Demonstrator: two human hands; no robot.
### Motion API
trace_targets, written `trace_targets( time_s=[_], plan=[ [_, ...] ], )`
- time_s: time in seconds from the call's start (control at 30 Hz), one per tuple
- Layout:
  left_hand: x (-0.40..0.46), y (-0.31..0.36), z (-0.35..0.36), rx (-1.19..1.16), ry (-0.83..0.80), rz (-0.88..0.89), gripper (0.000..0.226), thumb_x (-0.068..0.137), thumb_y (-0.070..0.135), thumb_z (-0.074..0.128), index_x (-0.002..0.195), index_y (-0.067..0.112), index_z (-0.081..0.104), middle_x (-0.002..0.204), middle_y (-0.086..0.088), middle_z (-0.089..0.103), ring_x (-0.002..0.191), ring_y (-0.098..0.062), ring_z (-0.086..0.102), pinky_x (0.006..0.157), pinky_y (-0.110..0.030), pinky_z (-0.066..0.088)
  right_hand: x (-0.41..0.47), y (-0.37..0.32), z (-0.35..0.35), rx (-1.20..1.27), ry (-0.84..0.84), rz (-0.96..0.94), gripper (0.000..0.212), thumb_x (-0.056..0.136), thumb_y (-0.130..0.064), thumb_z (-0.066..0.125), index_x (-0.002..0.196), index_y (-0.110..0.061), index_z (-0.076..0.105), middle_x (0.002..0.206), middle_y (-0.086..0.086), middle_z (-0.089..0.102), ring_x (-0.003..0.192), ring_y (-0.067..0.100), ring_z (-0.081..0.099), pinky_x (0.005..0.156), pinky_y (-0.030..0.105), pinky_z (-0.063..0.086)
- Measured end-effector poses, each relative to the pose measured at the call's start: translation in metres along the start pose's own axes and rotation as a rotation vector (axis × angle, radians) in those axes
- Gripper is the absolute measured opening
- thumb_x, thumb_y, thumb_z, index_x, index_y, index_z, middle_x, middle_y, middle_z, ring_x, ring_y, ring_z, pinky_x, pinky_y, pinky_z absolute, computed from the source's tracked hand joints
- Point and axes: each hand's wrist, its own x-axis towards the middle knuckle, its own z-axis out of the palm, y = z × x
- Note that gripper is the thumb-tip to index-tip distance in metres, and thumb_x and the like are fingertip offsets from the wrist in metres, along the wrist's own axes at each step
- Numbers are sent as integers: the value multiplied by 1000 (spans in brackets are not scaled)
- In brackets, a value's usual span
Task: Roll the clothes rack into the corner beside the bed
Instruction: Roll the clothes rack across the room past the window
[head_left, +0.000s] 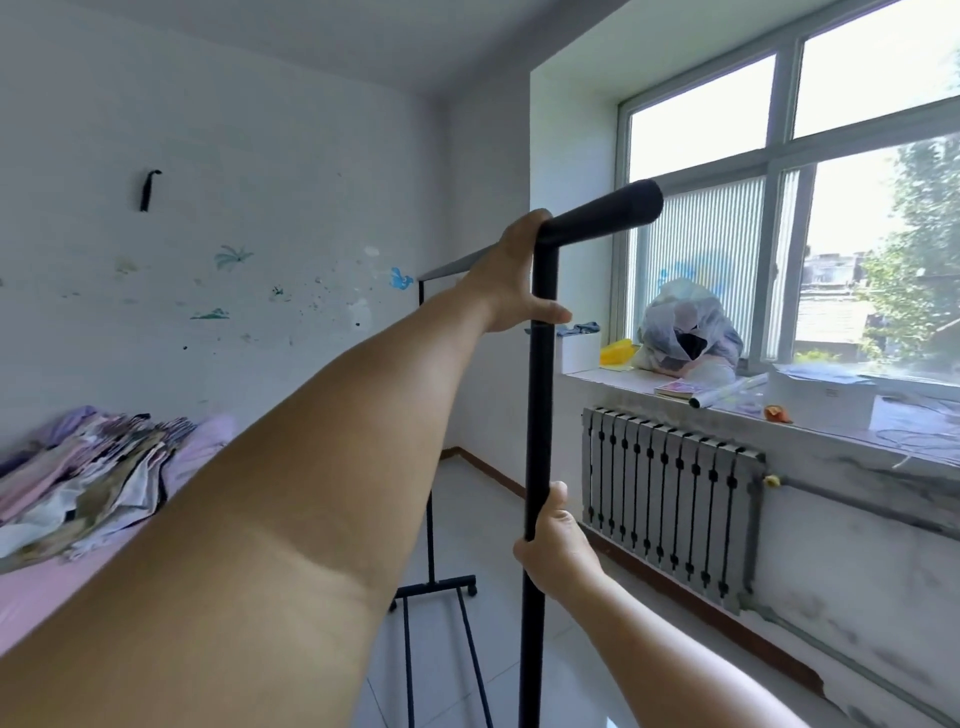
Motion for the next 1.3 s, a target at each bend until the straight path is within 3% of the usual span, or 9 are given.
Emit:
trace_targets(
  time_s=[0.33,0.5,0.7,0.97,1.3],
  plan=[
    [62,-35,50,21,9,-69,92,70,28,79,139,21,19,148,0,26,136,-19,30,98,-25,27,85,27,-15,-15,-55,-59,58,82,-11,43,129,-26,13,67,-8,40,72,25,53,64,33,42],
    [99,-65,76,48,36,-56,87,70,28,79,135,22,22,143,-1,29,131,-20,34,93,-27,30,140,38,-18,-12,-66,-103,56,82,-10,43,129,-20,14,67,-7,40,66,22,50,62,32,44],
    [158,-104,118,71,40,-57,88,69,28,79,136,21,23,145,-1,28,132,-21,34,97,-27,29,219,54,-30,-18,-105,-99,60,83,-9,45,134,-18,14,67,-6,39,53,12,42,53,29,42],
    [213,-146,154,134,52,-65,89,69,30,79,137,20,22,143,-2,28,130,-19,33,97,-27,28,298,66,-34,-9,-151,-128,65,84,-10,46,138,-15,9,69,-6,37,58,14,42,61,32,44],
    [286,-211,200,157,81,-152,88,72,28,77,137,24,19,145,2,26,133,-17,29,97,-27,26,410,79,-29,12,-192,-191,59,84,-6,40,136,-13,13,67,-6,40,60,17,48,53,27,39]
  ],
)
